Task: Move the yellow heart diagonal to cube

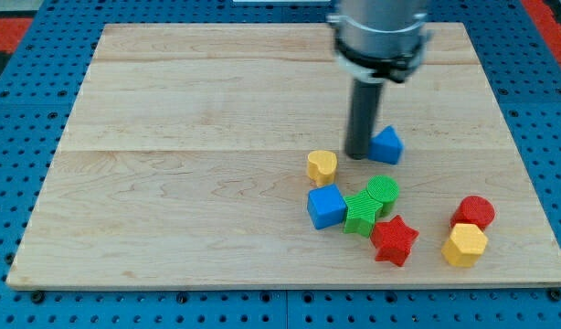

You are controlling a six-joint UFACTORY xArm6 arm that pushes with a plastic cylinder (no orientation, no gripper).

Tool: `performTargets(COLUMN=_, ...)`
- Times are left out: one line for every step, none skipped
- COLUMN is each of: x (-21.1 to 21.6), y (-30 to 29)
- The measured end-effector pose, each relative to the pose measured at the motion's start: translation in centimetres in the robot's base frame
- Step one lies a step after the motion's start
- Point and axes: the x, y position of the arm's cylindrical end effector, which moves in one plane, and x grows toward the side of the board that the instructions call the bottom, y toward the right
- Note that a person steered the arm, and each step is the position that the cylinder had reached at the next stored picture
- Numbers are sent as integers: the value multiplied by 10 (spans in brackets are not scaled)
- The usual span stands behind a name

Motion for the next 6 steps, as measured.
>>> performTargets(x=13, y=56)
performTargets(x=35, y=23)
performTargets(x=34, y=-58)
performTargets(x=3, y=-112)
performTargets(x=-24, y=-142)
performTargets(x=-31, y=-94)
